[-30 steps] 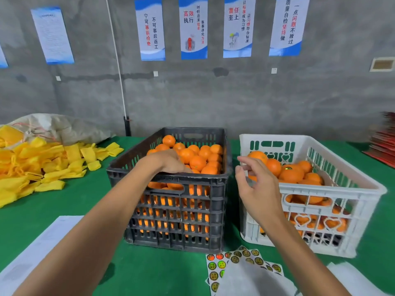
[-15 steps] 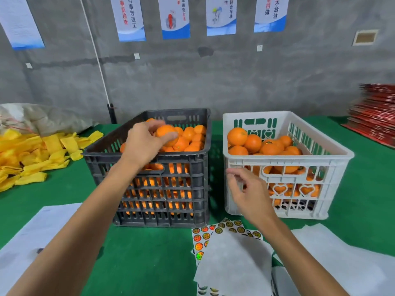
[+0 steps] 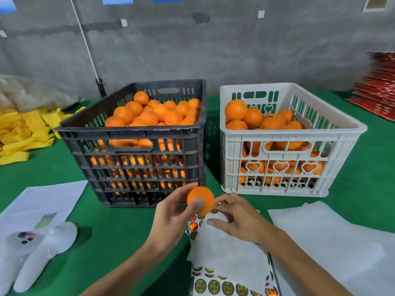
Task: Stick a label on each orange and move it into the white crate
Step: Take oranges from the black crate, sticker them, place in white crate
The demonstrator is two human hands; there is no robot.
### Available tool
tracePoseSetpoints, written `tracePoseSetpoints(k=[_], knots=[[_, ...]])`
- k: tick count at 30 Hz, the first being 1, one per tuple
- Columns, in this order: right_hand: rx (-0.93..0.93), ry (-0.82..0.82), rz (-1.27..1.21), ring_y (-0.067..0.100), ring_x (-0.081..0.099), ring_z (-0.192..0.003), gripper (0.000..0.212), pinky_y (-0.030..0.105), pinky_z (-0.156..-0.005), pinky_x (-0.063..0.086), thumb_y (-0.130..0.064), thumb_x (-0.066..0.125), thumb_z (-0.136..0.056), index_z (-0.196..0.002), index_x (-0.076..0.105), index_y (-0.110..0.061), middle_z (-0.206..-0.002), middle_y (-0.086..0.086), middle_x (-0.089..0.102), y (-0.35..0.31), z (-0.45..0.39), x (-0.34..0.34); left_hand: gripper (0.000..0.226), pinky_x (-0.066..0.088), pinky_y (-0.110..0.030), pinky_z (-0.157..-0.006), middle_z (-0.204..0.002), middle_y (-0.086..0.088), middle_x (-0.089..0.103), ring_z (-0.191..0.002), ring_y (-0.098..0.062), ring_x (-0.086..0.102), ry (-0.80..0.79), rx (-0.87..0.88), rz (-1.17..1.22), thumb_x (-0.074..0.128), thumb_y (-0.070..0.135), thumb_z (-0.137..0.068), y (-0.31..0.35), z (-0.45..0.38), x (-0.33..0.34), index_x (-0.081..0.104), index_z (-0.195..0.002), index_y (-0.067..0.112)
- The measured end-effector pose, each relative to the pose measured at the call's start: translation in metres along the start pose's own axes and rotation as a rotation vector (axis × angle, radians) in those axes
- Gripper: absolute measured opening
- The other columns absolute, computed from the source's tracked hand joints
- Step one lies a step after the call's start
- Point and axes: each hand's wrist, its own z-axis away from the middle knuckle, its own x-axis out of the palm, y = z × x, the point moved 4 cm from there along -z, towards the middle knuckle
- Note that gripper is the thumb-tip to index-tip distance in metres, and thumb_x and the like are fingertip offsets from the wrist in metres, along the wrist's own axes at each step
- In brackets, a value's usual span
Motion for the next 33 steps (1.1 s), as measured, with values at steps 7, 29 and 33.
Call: tracePoseSetpoints(k=[7,29,33], knots=[[0.062,0.102,-0.248,0.007,0.050,-0.100,0.037,0.016,-0.083,0.039,-0.039,0.071,-0.094,-0.124,0.075,-0.019,-0.113,-0.005,0.058,0.008,-0.003,0.005,0.059,0.058,-0.046,-0.102,-0.131,-0.002,0.072,-0.124,-0.024,0.068,-0.056,-0.232,0.207,0.070,0.074,-0.084,-0.048,0.015,0.014,0.071,-0.131,0.038],[0.145,0.129,-0.415,0.019,0.057,-0.086,0.033,0.036,-0.078,0.052,-0.034,0.079,-0.089,-0.118,0.077,-0.018,-0.104,-0.003,0.058,0.009,-0.007,0.008,0.039,0.058,-0.020,-0.086,-0.116,0.007,0.078,-0.110,-0.011,0.072,-0.094,-0.294,0.119,0.061,0.067,-0.084,-0.040,0.011,0.020,0.076,-0.114,0.046],[0.128,0.105,-0.293,0.017,0.060,-0.090,0.032,0.037,-0.084,0.051,-0.032,0.072,-0.095,-0.123,0.075,-0.018,-0.107,-0.002,0.056,0.007,-0.007,0.006,0.040,0.056,-0.019,-0.085,-0.114,0.005,0.078,-0.108,-0.012,0.072,-0.092,-0.286,0.109,0.061,0.067,-0.085,-0.041,0.012,0.020,0.077,-0.114,0.044]])
